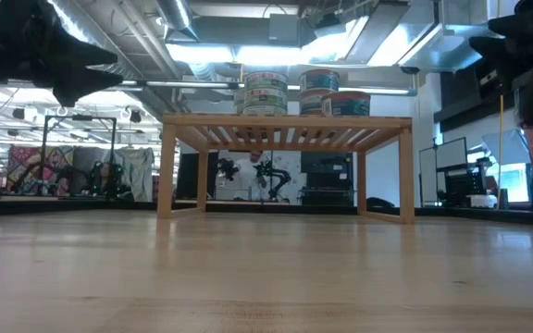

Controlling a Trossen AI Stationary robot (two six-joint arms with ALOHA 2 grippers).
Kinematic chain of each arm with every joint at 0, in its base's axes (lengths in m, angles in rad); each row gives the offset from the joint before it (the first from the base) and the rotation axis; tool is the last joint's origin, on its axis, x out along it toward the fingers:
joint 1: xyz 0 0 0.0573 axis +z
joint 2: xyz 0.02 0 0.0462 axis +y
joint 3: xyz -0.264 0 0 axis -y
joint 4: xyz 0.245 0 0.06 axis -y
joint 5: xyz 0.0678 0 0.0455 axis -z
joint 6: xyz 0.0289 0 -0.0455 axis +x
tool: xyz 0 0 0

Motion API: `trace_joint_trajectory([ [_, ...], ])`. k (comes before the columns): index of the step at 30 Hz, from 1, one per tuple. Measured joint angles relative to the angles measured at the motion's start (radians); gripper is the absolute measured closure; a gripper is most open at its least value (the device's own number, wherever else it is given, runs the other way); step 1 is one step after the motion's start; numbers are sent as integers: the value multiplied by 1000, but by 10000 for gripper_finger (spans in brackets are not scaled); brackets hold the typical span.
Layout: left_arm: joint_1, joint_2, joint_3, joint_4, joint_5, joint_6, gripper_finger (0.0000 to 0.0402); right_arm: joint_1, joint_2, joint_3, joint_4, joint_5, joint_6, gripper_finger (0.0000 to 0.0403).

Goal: Stack canned seafood by type on shelf
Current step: Return to Home Position

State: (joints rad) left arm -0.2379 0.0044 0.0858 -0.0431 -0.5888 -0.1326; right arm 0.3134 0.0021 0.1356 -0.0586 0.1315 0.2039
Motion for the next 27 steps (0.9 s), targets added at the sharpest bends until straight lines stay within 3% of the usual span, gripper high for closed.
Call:
trace_joint_trajectory([
  [7, 0, 1, -46, 19, 10, 31, 139, 0, 0, 0, -11, 9, -33, 283],
  [16, 0, 0, -78, 104, 245, 193, 139, 0, 0, 0, -72, -17, -46, 283],
  [21, 14, 0, -78, 105, 247, 239, 139, 0, 0, 0, -119, -26, -59, 283],
  [27, 79, 0, -78, 102, 242, 234, 139, 0, 0, 0, -210, 58, -82, 283],
])
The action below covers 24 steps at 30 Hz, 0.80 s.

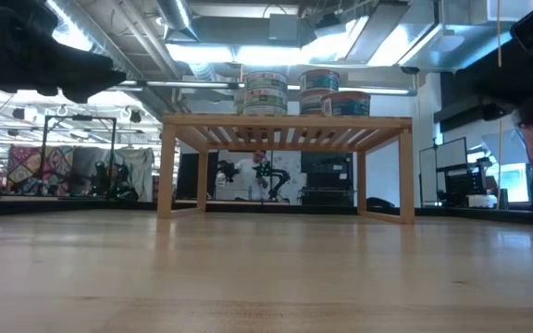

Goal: Stack canned seafood by type on shelf
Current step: Return to Home Position

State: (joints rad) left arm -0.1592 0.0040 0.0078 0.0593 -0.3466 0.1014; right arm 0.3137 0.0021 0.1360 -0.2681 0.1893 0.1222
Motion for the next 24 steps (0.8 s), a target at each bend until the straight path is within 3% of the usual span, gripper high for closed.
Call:
trace_joint_trajectory([
  [6, 59, 0, 0, -1, -1, -49, 139, 0, 0, -1, 34, 28, -78, 283],
  [11, 95, 0, 0, 1, -1, -100, 139, 0, 1, -121, 313, -6, -158, 283],
  [15, 120, 0, 1, 5, -3, -134, 139, -19, 21, -122, 340, -14, -185, 283],
  [18, 136, 0, 1, 5, -3, -153, 139, -65, 20, -122, 400, -14, -206, 283],
  [24, 166, 0, 1, 5, -5, -160, 139, -230, 21, -123, 346, -41, -203, 283],
])
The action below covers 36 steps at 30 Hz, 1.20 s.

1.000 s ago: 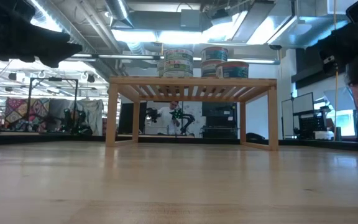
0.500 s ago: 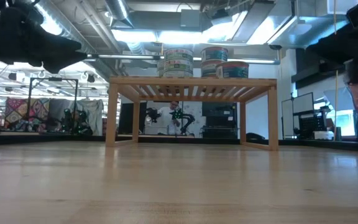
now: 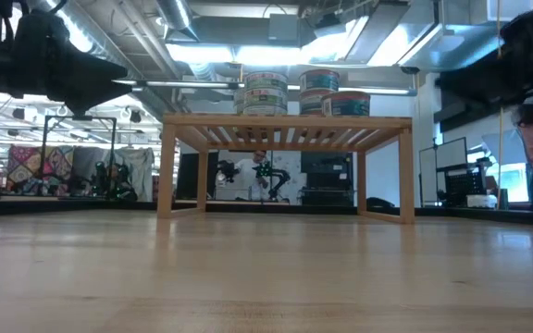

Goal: Stack canned seafood by type on shelf
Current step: Return to Home Position

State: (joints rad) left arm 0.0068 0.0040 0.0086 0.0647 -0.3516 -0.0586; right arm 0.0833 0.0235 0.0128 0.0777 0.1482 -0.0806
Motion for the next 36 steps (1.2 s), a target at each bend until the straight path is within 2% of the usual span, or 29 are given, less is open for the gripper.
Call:
trace_joint_trajectory([
  [7, 21, 0, 0, -3, -1, 20, 139, -169, 0, -1, -56, -141, 72, 283],
  [11, 23, 0, 0, -7, -1, 53, 139, -211, 0, -1, -61, -152, 72, 283],
  [36, 23, 0, 0, -7, 0, 58, 139, -215, 0, -2, -69, -143, 83, 283],
])
